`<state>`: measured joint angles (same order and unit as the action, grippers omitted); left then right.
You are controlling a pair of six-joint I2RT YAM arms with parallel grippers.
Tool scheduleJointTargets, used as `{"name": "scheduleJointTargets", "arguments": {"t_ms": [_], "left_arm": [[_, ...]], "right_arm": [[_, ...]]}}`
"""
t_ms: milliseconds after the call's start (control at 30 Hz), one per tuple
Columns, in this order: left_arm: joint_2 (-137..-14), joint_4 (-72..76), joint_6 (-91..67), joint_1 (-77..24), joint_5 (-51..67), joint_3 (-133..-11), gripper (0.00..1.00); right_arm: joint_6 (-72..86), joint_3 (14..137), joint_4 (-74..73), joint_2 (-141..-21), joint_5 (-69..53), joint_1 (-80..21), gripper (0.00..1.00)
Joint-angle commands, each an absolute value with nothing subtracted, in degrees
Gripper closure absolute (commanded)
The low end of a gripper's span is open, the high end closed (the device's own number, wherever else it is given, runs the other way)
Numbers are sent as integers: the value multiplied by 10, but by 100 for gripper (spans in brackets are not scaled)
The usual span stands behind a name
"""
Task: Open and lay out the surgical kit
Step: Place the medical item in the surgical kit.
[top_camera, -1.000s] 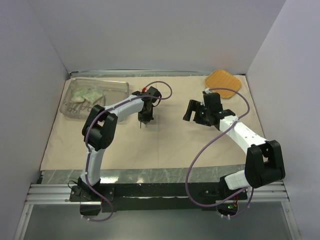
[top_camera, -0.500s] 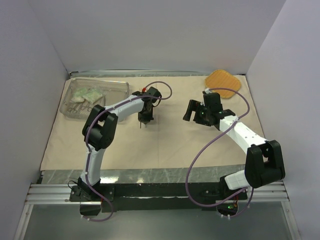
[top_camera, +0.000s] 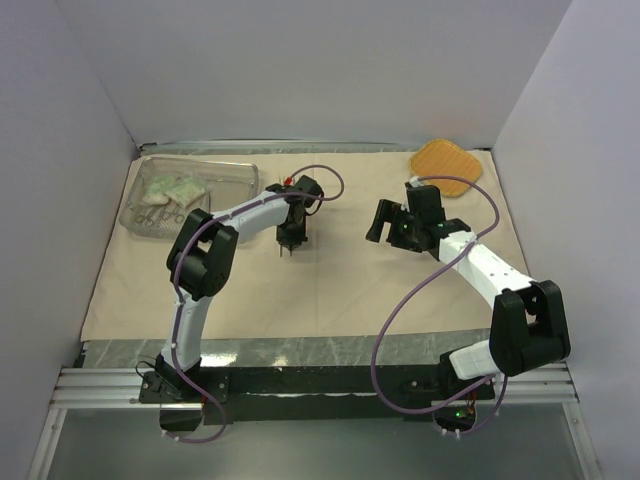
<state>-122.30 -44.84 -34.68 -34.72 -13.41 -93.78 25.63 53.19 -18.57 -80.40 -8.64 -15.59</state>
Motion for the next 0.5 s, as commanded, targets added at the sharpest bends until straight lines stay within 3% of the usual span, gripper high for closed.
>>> {"name": "scheduleJointTargets", "arguments": {"t_ms": [0,467], "left_arm": [[-1219,-442,-359,-351,-134,-941,82],[-1164,-452,-363,-351,-154,-933,69]], "right_arm": [[250,533,-173,-802,-87,-155,0],[253,533,-170,-802,-91,-155,0]]}}
